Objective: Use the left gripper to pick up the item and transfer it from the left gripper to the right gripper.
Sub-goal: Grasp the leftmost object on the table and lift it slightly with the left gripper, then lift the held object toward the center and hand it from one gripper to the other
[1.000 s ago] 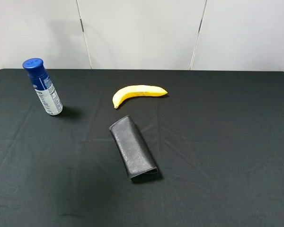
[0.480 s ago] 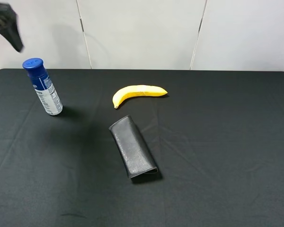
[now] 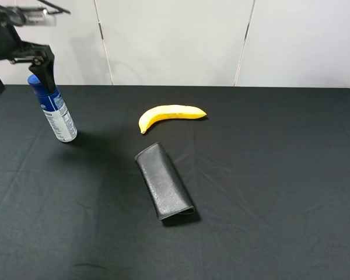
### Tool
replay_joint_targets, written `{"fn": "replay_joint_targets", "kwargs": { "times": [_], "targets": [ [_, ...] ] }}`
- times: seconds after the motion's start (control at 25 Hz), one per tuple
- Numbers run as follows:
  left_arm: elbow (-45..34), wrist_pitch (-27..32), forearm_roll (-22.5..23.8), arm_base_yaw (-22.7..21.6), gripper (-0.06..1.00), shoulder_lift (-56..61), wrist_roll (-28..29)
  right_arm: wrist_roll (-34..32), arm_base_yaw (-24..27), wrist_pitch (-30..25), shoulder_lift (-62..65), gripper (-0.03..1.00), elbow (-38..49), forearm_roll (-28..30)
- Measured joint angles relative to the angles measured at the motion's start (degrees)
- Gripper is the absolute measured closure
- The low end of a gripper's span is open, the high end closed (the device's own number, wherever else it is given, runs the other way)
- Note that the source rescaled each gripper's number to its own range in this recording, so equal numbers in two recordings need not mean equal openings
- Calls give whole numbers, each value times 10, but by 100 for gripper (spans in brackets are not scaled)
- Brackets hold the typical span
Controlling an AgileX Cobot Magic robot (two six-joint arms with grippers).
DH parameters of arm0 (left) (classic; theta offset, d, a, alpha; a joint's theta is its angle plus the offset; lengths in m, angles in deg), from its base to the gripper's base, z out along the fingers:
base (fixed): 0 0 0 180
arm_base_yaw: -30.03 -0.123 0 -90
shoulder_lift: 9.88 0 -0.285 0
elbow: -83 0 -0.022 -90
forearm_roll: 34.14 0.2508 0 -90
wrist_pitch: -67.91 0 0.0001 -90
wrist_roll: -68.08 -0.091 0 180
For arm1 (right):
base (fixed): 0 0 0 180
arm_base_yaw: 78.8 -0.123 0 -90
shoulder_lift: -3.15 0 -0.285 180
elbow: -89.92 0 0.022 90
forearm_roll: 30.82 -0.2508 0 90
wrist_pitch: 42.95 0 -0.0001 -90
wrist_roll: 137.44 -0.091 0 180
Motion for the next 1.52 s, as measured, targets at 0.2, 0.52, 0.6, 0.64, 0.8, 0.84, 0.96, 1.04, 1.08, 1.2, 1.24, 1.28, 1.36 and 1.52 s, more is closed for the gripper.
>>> {"fn": "replay_joint_targets", "kwargs": {
  "times": [0.2,0.52,0.6,0.64,0.8,0.84,0.96,1.04,1.08,1.2,1.24,1.28,1.36,1.52],
  "targets": [
    [0,-29,0,0,-4,-37,0,0,0,0,0,-3,0,0],
    [0,-61,1,0,6,-61,0,0,0,0,0,-3,0,0],
    [0,-65,1,0,19,-61,0,0,0,0,0,-3,0,0],
    [0,-66,1,0,30,-61,0,0,0,0,0,-3,0,0],
    [0,-70,-3,0,76,-61,0,0,0,0,0,-3,0,0],
    [0,-71,-3,0,94,-61,0,0,0,0,0,-3,0,0],
    [0,-73,-3,1,93,-61,-2,0,0,0,0,-3,0,0],
    [0,-73,-3,1,93,-61,-2,0,0,0,0,-3,0,0],
    [0,-73,-3,1,93,-61,-2,0,0,0,0,-3,0,0],
    [0,-72,-3,1,93,-61,-1,0,0,0,0,-3,0,0],
    [3,-68,0,1,93,-61,-1,0,0,0,0,-3,0,0],
    [8,-58,0,1,93,-62,0,0,0,0,0,-3,0,0],
    [24,-29,0,1,93,-64,5,0,0,0,0,-3,0,0],
    [60,9,-3,1,93,-51,6,0,0,0,0,-3,0,0]
  ]
}}
